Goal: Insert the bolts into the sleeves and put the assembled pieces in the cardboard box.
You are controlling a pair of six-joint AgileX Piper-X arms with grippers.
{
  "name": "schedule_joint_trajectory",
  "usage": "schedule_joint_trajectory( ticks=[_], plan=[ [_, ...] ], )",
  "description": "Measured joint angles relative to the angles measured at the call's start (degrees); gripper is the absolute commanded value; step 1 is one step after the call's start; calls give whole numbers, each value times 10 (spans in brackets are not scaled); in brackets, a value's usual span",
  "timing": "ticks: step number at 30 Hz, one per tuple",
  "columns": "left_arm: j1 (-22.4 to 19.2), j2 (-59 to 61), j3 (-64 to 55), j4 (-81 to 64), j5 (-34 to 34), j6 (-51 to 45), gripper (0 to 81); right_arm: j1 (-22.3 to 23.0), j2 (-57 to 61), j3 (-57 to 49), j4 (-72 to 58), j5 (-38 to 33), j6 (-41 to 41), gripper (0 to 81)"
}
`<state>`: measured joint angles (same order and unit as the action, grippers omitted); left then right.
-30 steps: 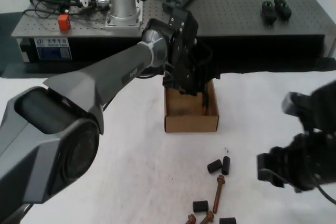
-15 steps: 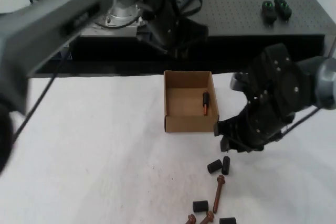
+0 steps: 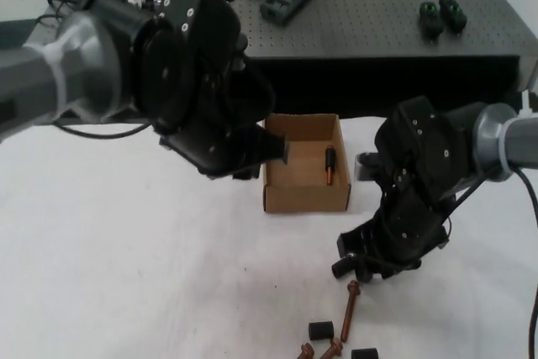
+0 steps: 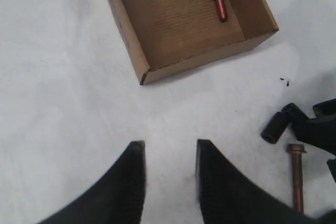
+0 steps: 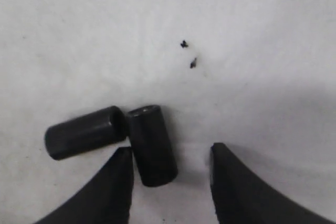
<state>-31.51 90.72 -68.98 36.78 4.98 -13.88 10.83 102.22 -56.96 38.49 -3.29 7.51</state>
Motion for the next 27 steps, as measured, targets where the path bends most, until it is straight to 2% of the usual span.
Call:
schedule_joint_trajectory(
  ticks=[8,18,27],
  plan=[
    [0,-1,6,0,0,17,240,5,5,-2,-12,15,-71,294],
    [0,-1,6,50,13,93,240,13,8,-4,-30,20,-112,294],
    [-11,-1,6,67,13,106,240,27,26,-24,-28,47,-155,294]
  ],
)
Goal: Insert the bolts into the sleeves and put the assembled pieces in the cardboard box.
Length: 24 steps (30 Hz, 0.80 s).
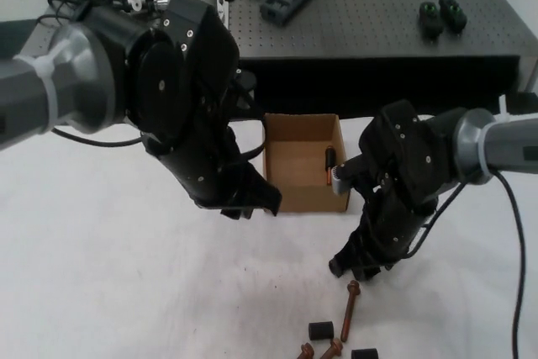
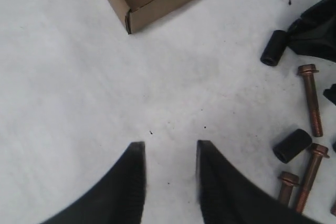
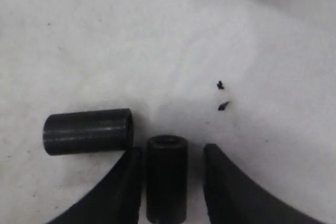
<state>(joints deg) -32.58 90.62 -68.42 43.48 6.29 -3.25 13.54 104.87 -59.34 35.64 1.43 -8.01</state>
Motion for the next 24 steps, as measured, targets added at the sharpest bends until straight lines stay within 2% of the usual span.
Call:
schedule_joint_trajectory(
  ticks=[3,5,7,8,12,16,20,24],
  plan=[
    [-5,0,0,0,0,2,240,3,9,-13,16,5,-3,260],
    [-6,0,0,0,0,5,240,2,10,-16,22,6,-5,172],
    [-6,0,0,2,3,12,242,2,10,-17,25,7,-8,39],
    [-6,0,0,5,6,18,248,2,10,-17,26,9,-11,18],
    [-6,0,0,26,30,44,302,6,10,-18,34,19,-21,38],
    [-29,10,0,28,78,92,371,1,4,-20,47,15,-23,38],
    [-76,69,0,22,87,141,375,-24,-76,29,80,-11,-12,38],
    [-108,122,-1,18,90,148,359,-39,-153,65,86,-14,0,38]
  ],
)
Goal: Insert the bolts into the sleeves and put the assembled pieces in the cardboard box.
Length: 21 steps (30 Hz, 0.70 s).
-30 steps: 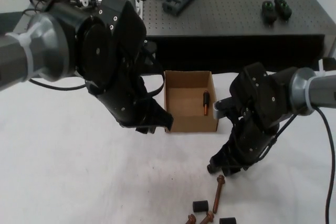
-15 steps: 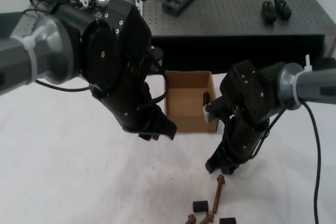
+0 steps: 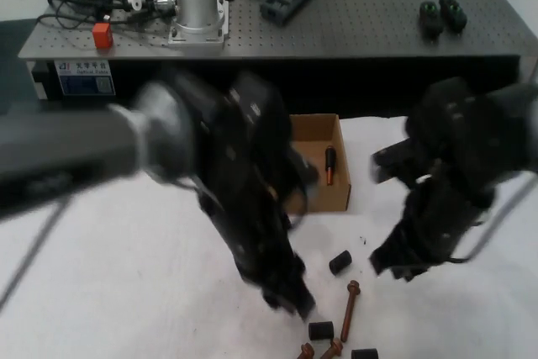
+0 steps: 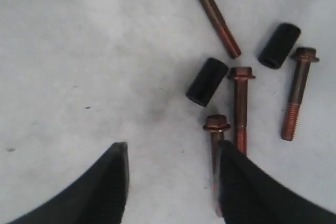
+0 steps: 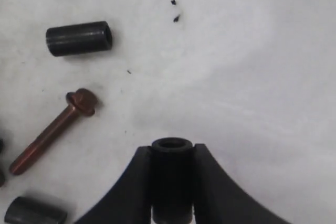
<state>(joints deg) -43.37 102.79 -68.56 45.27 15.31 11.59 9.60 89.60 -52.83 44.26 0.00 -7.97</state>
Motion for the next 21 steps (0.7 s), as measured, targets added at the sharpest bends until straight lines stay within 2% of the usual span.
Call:
schedule_joint_trajectory(
  ticks=[5,10,21],
  plan=[
    [-19,36,-1,-1,-3,4,322,-12,-142,75,14,-11,16,38],
    [-21,51,-1,-1,-9,5,321,-13,-253,133,19,-17,33,38],
    [-23,65,-6,-4,-9,5,321,-13,-319,151,43,-18,43,38]
  ],
)
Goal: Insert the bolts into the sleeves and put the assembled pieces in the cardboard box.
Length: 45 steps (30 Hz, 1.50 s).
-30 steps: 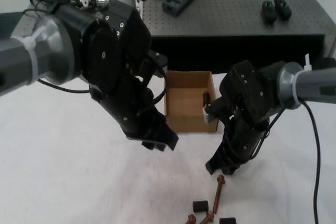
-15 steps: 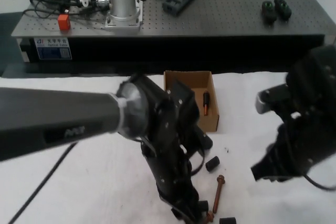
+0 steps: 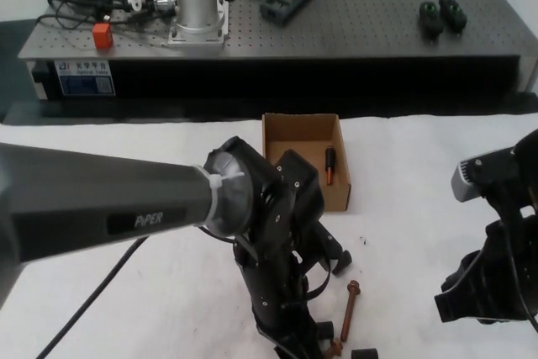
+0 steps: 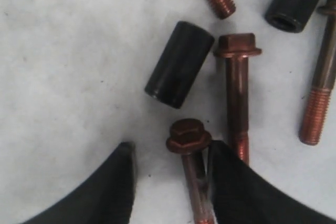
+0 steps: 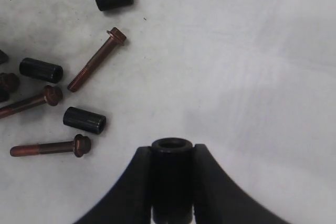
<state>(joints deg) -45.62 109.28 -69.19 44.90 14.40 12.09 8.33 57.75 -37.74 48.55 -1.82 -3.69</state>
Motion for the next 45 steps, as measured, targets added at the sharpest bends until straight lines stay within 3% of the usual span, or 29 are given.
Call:
schedule_joint_trajectory(
  ticks=[4,10,19,21,25,27,36,45],
  plan=[
    [-2,1,0,2,0,0,274,0,-13,0,8,0,0,38],
    [-2,3,-4,9,-10,-21,13,0,-28,0,11,0,0,38],
    [-2,3,-7,19,-10,-29,7,0,-42,0,26,0,0,38],
    [-2,4,-9,32,-12,-44,74,0,-42,0,26,0,0,38],
    [-4,4,-12,47,-7,-81,379,0,-42,0,27,0,0,38],
    [-6,4,-12,47,-7,-91,423,0,-42,0,27,0,0,38],
    [-6,4,-14,72,-16,-98,162,0,-42,0,28,0,0,38],
    [-5,4,-12,80,-20,-98,23,0,-42,0,28,0,0,38]
  ],
)
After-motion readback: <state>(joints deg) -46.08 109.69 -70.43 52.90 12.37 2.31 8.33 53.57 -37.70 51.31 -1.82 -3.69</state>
